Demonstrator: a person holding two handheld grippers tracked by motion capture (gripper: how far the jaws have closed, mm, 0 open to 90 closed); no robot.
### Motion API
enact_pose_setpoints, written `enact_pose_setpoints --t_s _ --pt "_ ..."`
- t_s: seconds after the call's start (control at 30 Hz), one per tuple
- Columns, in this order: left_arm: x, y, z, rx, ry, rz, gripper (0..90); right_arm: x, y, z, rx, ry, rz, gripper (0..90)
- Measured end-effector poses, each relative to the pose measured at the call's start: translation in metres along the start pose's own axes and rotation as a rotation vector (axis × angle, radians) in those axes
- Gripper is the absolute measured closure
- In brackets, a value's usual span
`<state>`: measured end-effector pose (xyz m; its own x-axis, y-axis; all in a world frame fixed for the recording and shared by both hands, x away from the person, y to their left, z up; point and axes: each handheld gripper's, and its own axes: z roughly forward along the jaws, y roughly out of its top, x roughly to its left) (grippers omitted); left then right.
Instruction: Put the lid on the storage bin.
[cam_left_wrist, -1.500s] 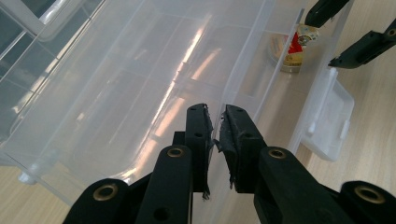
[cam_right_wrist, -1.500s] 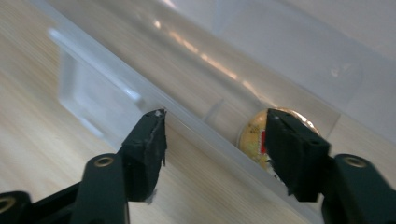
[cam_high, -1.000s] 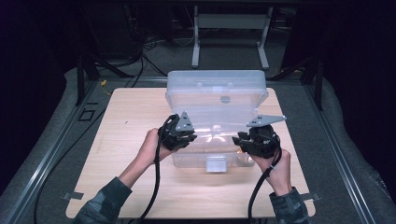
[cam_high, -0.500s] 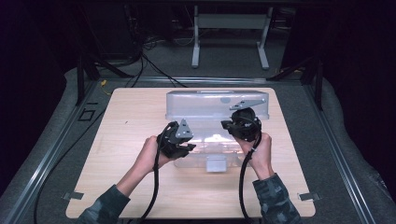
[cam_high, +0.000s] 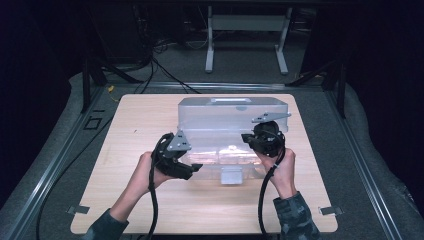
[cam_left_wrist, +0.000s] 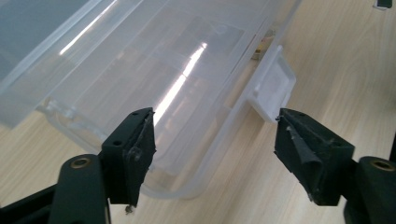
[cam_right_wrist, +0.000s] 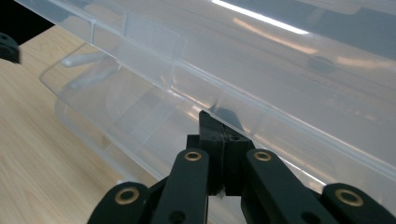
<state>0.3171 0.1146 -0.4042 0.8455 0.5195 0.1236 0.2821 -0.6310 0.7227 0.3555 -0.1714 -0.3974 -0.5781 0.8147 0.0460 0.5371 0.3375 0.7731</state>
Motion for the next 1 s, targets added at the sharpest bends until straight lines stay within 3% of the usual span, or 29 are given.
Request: enact_pose_setpoints --t_s 0.1,0.23,0.4,0.67,1.0 --pt "0.001 -0.010 -0.009 -0.011 0.023 -0.014 25.3 0.001 -0.004 -0.002 0.006 -0.042 -0.014 90.0" --pt "0.005 -0.031 -0.016 -0.017 0.087 -0.047 23.7 0.000 -0.011 -0.006 -0.002 -0.052 -0.010 90.0" --pt "0.010 -0.057 -0.013 0.006 0.119 -0.084 18.7 0.000 -0.018 -0.010 -0.008 -0.056 0.000 89.9" --pt "0.020 -0.102 0.001 0.032 0.131 -0.196 9.6 -0.001 -0.022 -0.013 0.008 -0.035 0.009 88.5" --pt "0.028 -0.133 0.012 0.085 0.144 -0.258 5.0 -0.001 -0.037 -0.019 0.009 -0.042 0.032 87.5"
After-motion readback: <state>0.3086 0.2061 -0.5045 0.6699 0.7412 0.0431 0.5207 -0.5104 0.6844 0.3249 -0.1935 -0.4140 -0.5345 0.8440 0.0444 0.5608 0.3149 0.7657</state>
